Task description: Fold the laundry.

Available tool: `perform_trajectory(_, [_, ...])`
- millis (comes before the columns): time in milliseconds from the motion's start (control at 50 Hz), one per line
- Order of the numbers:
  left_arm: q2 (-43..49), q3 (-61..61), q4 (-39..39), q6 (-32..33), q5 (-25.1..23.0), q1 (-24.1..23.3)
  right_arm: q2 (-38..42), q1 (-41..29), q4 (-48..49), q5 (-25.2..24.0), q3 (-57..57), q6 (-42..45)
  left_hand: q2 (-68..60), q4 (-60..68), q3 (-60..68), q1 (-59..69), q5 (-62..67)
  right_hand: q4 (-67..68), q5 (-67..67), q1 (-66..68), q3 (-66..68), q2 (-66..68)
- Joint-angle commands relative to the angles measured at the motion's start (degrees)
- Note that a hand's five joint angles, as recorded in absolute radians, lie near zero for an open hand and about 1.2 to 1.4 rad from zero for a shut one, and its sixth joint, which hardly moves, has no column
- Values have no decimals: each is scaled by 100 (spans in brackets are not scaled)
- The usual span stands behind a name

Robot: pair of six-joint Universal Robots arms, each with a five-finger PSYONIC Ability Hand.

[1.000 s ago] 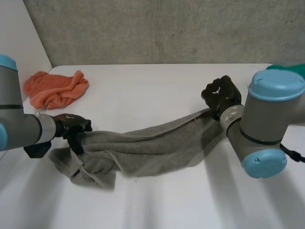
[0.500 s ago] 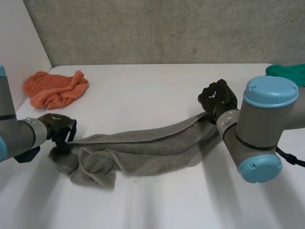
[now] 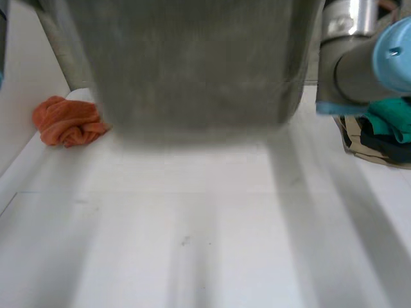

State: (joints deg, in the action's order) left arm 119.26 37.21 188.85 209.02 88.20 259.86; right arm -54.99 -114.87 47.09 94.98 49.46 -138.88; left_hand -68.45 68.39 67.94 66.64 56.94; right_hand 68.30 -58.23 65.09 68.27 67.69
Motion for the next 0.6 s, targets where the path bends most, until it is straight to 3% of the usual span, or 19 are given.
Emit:
perform_trajectory(20, [-158, 444, 662, -721, -39, 143, -267, -27, 310, -155, 249, -368, -1155, 1161, 1206, 1336, 1306, 1170, -1177, 1491, 1173, 1231])
perform_trajectory(160, [35, 1164, 671, -1012, -171, 179, -162, 8, -173, -190, 678, -368, -1155, 1161, 1206, 1336, 1306, 1170, -1177, 1491, 1173, 1231])
perform_trajectory(360, [773, 2483, 943, -942, -531, 135, 374, 184, -842, -339, 1804, -535, -1155, 1161, 1206, 1336, 1306, 1170, -1177, 1491, 1173, 1231])
perform_trajectory(460, [1134, 3220, 900, -364, -768, 100, 813, 280, -1271, -567, 2278, -562, -1155, 1161, 1206, 1336, 1306, 1170, -1177, 1491, 1173, 1231])
perform_trajectory(600, [924, 3960, 557, 279, -883, 91, 815, 439, -1931, -638, 2525, -693, -1155, 1161, 1206, 1336, 1306, 1170, -1177, 1491, 1173, 1231])
